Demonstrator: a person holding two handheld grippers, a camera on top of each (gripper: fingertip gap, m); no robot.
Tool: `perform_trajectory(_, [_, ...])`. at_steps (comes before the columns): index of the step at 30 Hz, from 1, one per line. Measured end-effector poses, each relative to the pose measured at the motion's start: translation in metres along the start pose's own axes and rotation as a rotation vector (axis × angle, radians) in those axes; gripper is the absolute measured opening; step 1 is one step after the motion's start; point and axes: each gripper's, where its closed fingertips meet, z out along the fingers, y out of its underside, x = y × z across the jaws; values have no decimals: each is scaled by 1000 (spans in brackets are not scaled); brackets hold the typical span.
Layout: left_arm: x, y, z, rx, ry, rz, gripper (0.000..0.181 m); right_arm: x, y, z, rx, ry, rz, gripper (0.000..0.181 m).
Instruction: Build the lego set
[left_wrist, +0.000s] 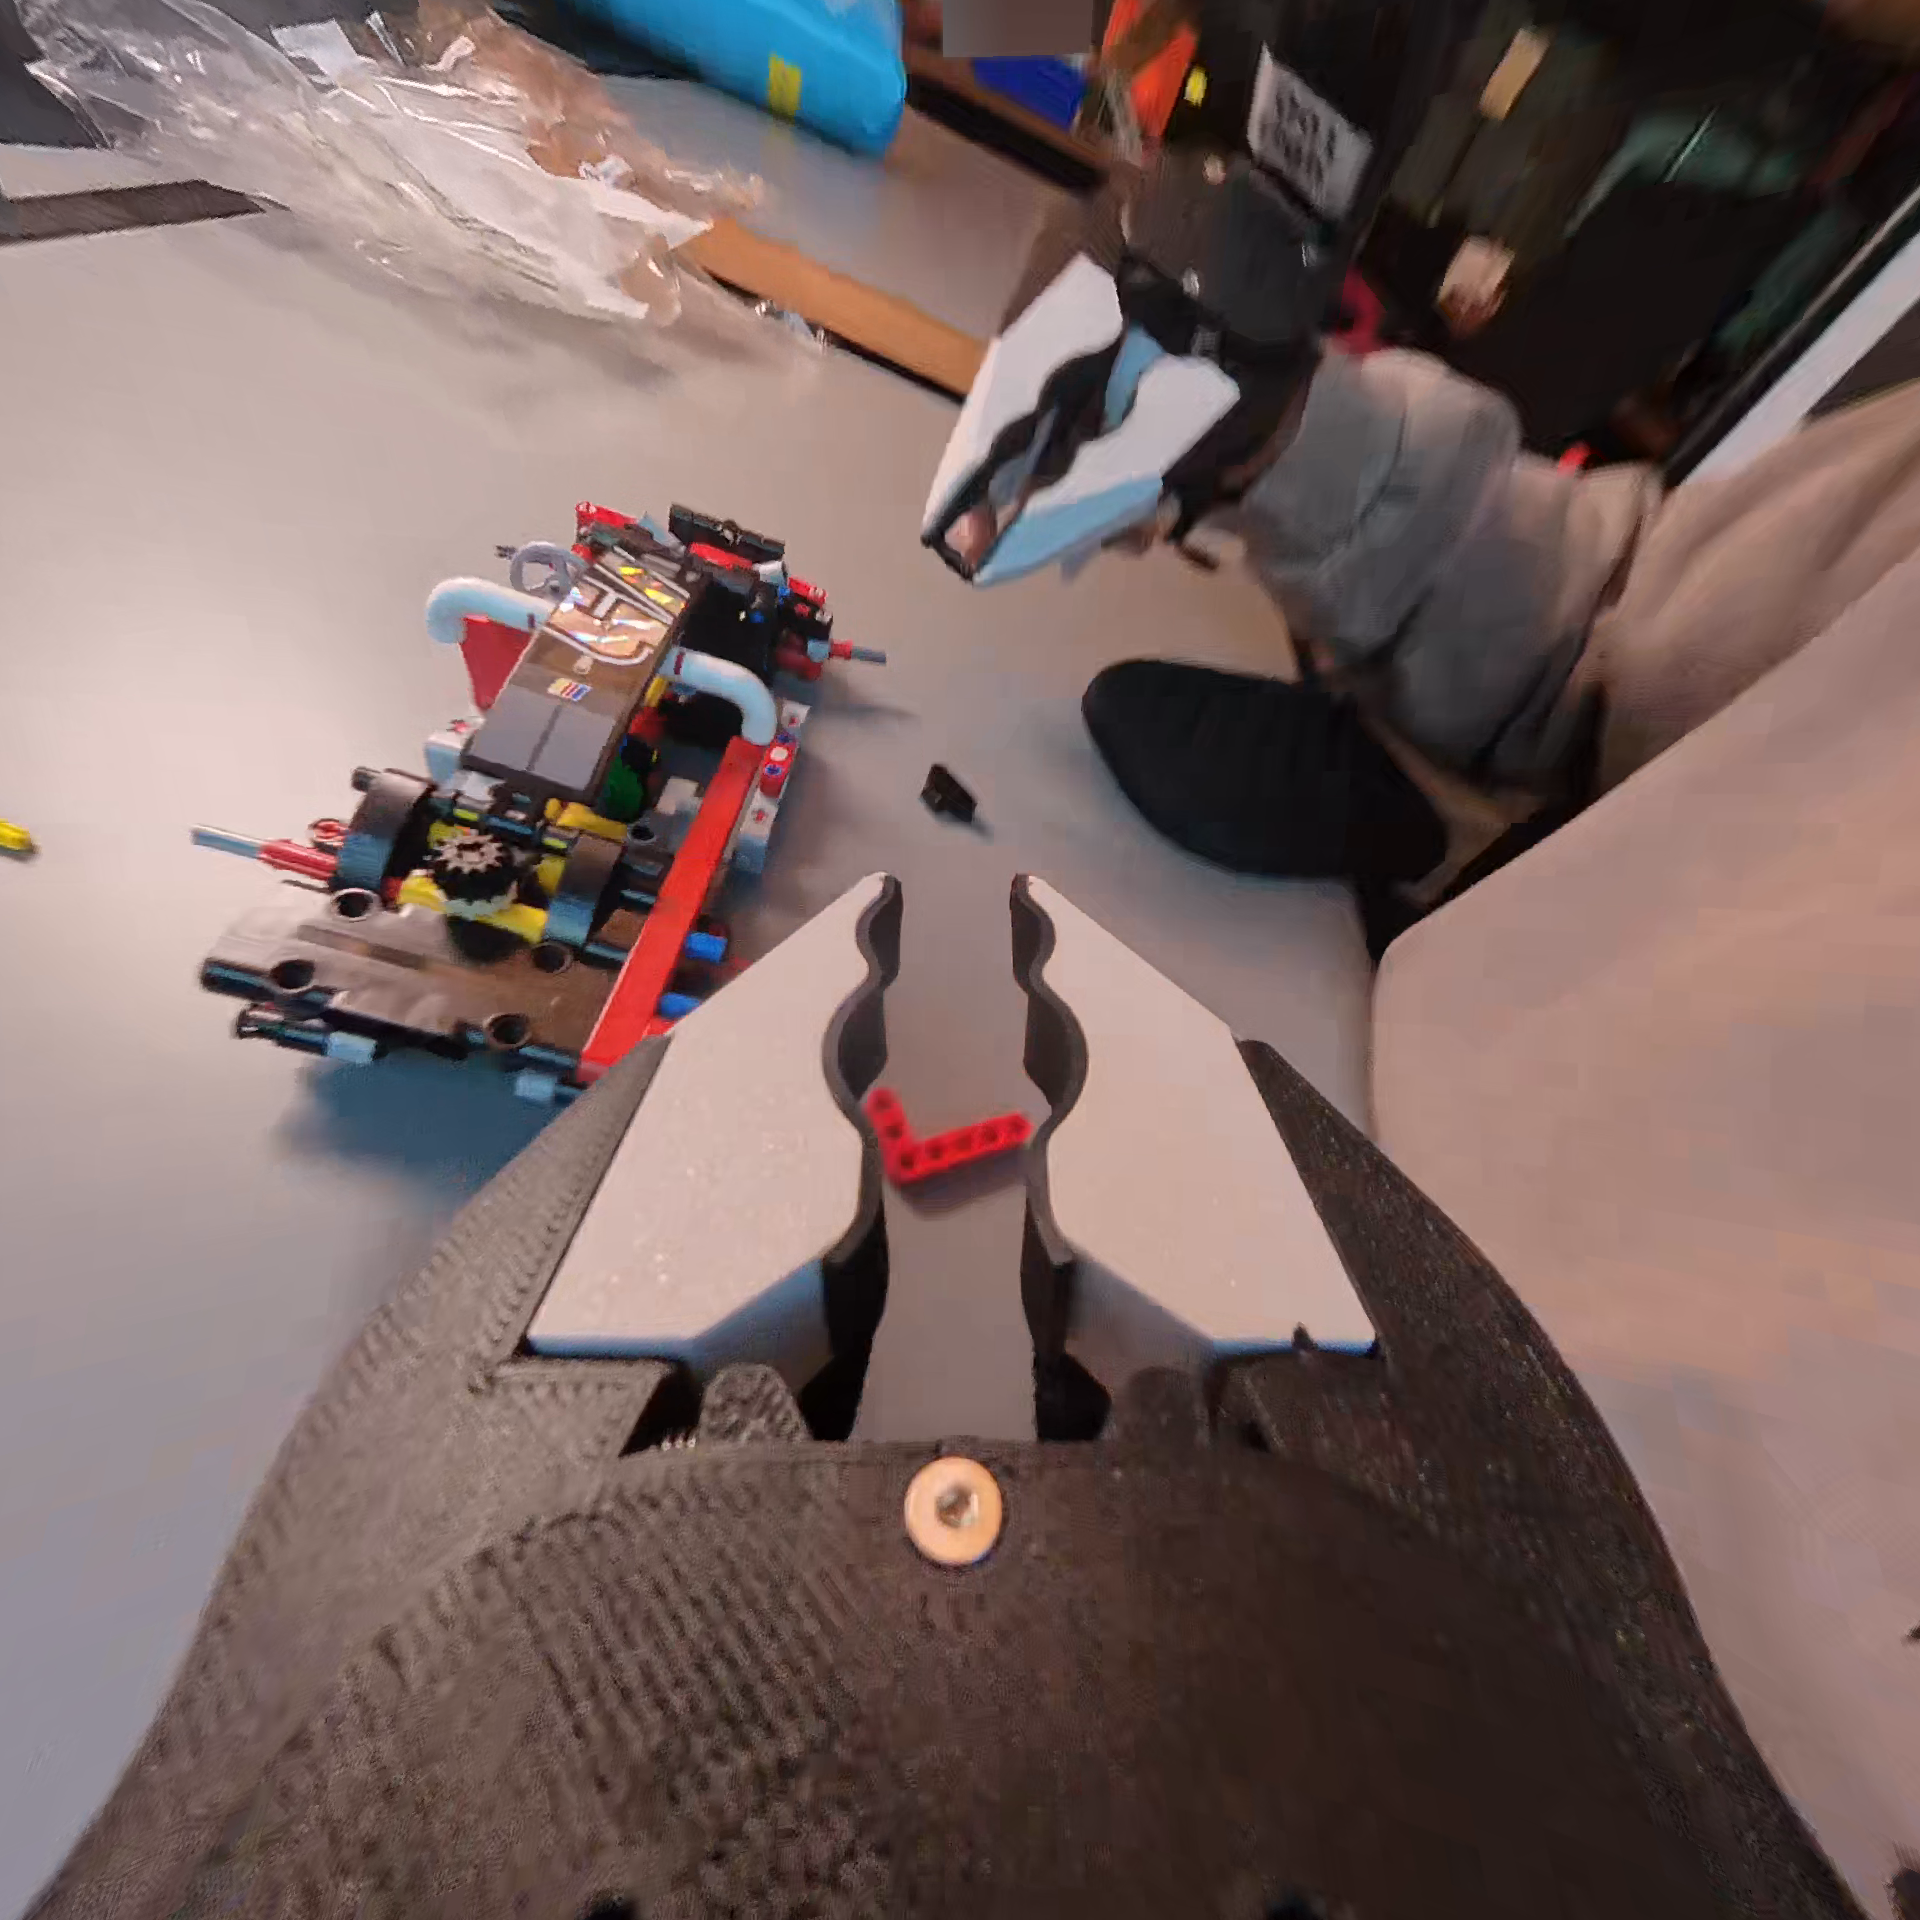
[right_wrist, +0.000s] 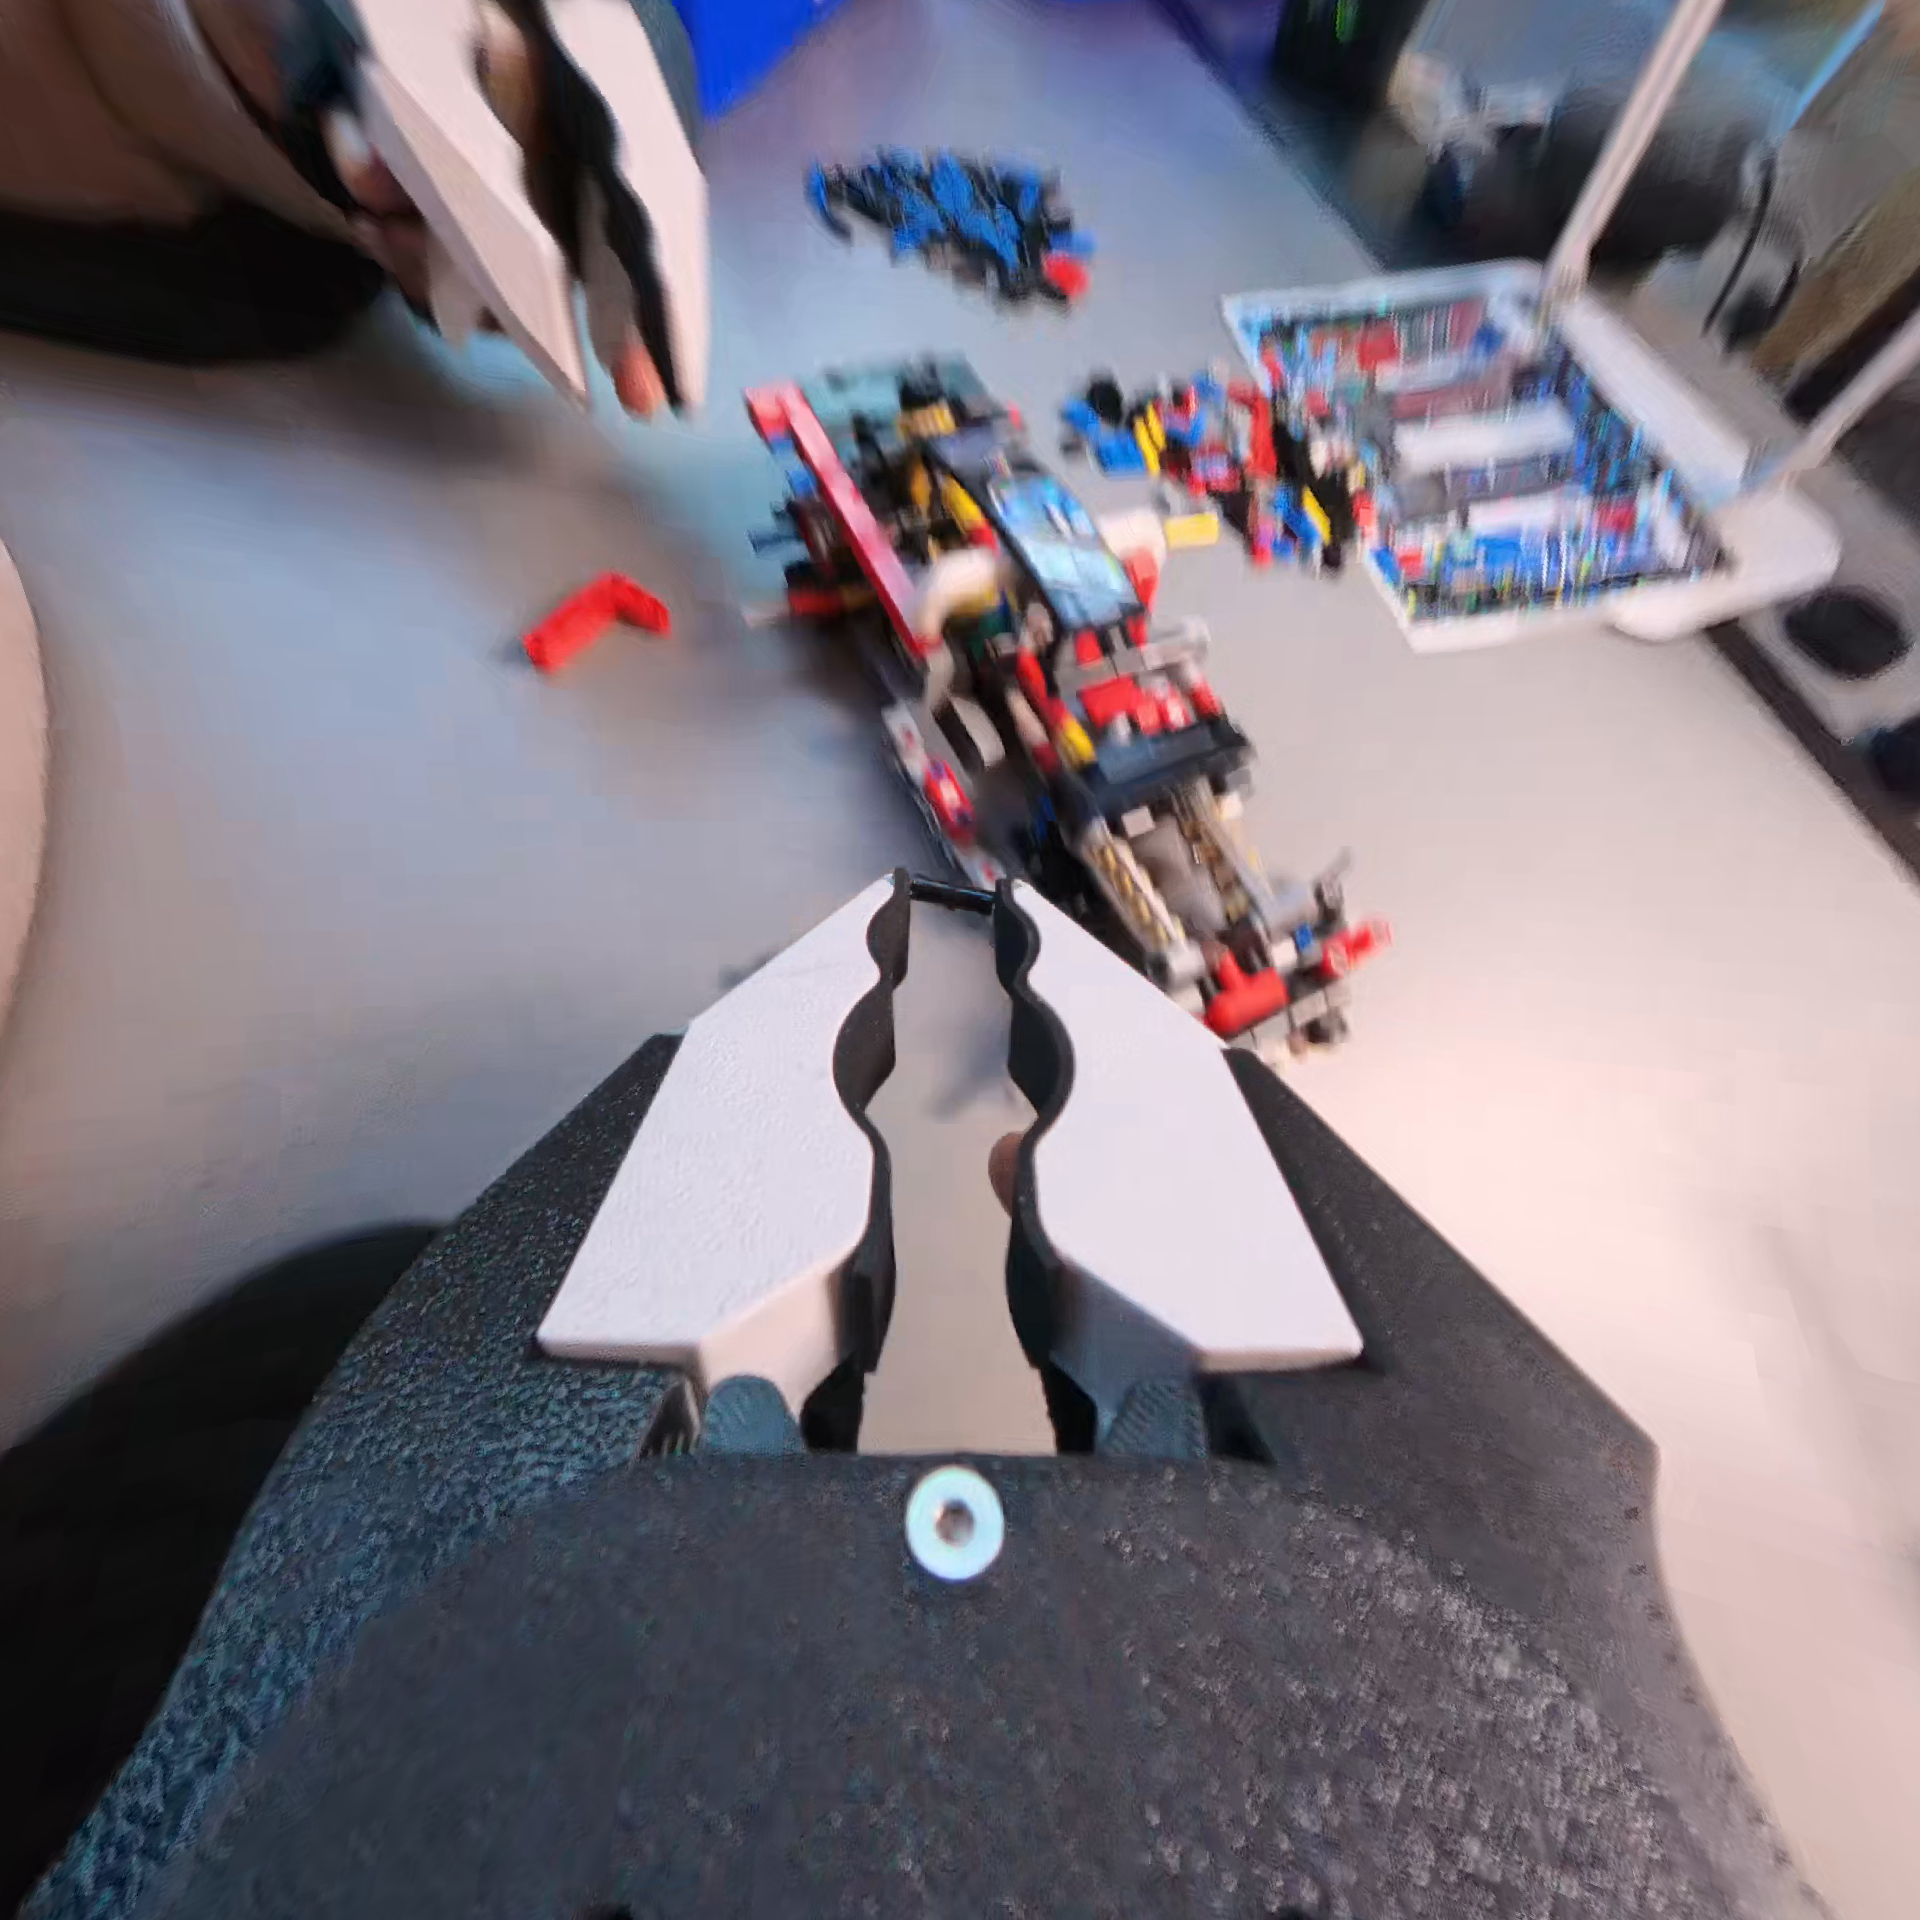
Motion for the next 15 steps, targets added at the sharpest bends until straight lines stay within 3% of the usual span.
perform_trajectory(3, [15, -19, 10, 130, 147, -285, 18, -29, -44, 23, 116, 58, -158, 13])
perform_trajectory(6, [21, -27, 11, 203, 241, -440, 20, -53, -76, 42, 214, 81, -249, 13])
perform_trajectory(15, [21, -24, 2, 204, 260, -465, 8, -72, -98, 69, 256, 203, -533, 13])
